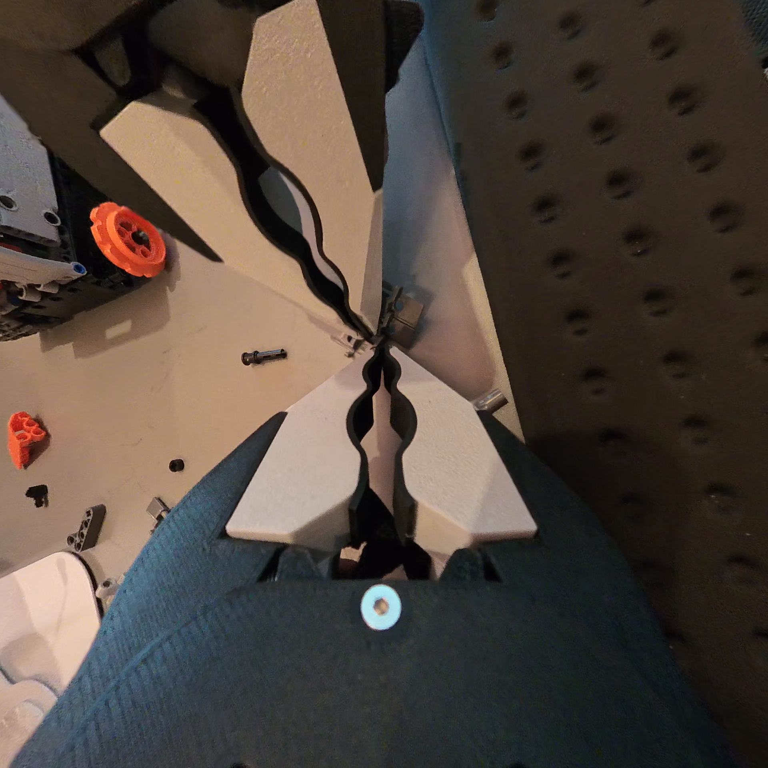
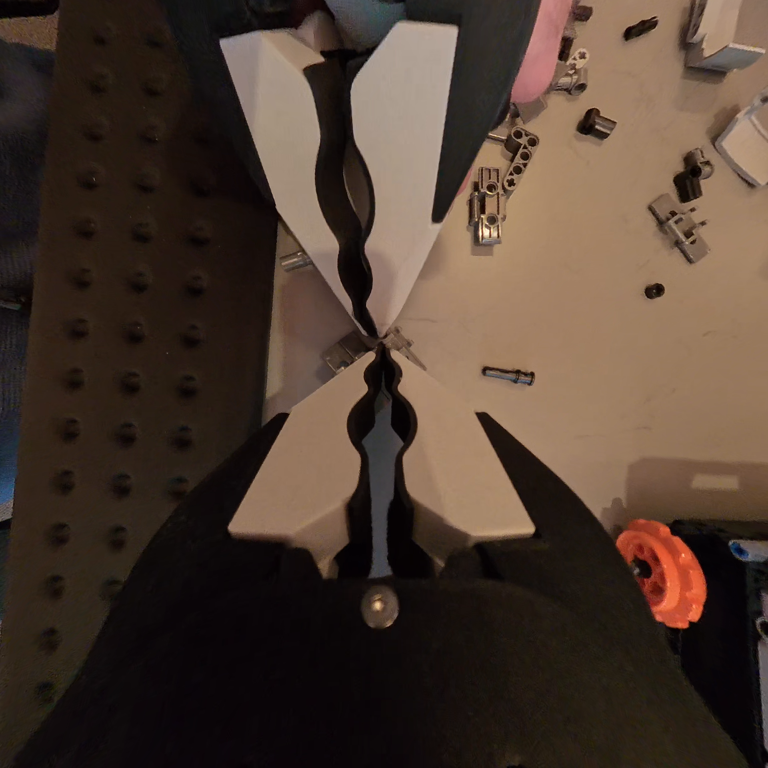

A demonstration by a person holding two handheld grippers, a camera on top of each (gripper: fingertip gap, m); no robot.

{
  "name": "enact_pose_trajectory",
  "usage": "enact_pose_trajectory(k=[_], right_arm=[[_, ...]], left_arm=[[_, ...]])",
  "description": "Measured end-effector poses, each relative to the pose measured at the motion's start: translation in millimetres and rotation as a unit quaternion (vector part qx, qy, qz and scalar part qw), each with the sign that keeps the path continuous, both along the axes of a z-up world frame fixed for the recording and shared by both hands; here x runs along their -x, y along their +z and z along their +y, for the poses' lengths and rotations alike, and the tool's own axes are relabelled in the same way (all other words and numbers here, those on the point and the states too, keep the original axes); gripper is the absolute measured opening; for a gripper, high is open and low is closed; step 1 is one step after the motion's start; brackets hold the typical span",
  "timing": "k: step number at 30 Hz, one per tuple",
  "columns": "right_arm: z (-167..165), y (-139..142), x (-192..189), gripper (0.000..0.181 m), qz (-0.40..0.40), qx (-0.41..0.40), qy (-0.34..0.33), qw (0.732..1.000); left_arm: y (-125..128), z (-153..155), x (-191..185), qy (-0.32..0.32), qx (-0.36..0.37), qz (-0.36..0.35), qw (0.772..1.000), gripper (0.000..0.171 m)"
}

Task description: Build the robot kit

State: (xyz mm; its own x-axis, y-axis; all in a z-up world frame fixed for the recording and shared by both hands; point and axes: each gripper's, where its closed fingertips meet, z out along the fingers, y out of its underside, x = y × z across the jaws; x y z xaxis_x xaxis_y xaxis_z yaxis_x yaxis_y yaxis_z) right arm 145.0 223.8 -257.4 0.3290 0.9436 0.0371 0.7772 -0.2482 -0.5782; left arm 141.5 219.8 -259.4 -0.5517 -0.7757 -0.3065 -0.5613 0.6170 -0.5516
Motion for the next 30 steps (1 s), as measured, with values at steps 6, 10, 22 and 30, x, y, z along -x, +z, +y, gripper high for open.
enact_pose_trajectory(k=[6, 10, 22, 30], right_arm=[[-5, 2, -10, 0.0, 0.017, -0.02, -0.015, 1.0], [-12, 4, -9, 0.0, 0.034, -0.027, -0.011, 0.999], [-14, 3, -7, 0.0, 0.037, -0.069, -0.021, 0.997], [-5, 2, -17, 0.0, 0.022, -0.089, -0.049, 0.995]], left_arm=[[7, 1, -1, 0.011, 0.016, -0.01, 1.0, 0.0], [6, 0, -2, 0.021, 0.005, -0.014, 1.0, 0.003], [3, 4, -6, 0.05, 0.01, -0.004, 0.999, 0.006], [-1, 5, -6, 0.053, -0.003, -0.004, 0.999, 0.008]])
